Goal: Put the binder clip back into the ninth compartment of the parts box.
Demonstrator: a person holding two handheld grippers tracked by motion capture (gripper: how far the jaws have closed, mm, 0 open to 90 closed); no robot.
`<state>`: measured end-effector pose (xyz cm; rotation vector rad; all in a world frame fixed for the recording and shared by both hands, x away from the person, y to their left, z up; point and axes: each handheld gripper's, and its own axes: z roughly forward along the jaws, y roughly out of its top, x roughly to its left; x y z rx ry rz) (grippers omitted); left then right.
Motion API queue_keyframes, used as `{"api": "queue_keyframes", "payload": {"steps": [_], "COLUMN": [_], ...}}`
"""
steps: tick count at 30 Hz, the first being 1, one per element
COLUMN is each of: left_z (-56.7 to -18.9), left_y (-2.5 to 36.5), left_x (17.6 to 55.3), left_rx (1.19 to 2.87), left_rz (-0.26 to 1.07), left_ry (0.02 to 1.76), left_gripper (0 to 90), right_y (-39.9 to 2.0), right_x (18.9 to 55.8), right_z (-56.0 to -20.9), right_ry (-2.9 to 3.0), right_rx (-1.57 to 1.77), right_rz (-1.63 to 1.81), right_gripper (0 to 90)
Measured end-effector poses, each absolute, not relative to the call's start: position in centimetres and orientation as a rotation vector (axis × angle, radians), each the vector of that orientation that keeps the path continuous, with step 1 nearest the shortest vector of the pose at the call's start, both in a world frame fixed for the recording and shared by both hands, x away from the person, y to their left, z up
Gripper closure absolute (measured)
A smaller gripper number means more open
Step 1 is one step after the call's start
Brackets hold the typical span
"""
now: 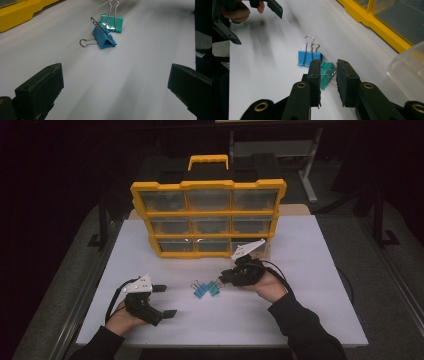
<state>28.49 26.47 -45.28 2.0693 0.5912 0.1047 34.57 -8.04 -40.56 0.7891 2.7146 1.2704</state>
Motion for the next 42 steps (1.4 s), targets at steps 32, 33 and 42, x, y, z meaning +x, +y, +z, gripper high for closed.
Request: {"api": "queue_keyframes", "payload": {"steps": [32,33,42], "left_z": [-45.3,-45.3,-45.3], "left_y": [26.4,26.4,26.4], "left_x": [28.5,28.5,28.5], "left_rx": [2.07,2.07,2.07], "left_rz": [0.1,0.1,0.098], "left_ry": [0.589,0.589,0.59], "left_gripper": [0.0,0.0,0.0], "right_y": [-6.1,-6.1,-5.8], "right_x": [35.1,35.2,35.4], "right_z": [-43.9,-43.9,-44.4], "right_ry": [2.723,2.728,2.745], "right_rx": [0.845,0.845,0.861], "right_rz": [1.192,1.192,1.202], "right_gripper": [63.5,64.1,68.9]}}
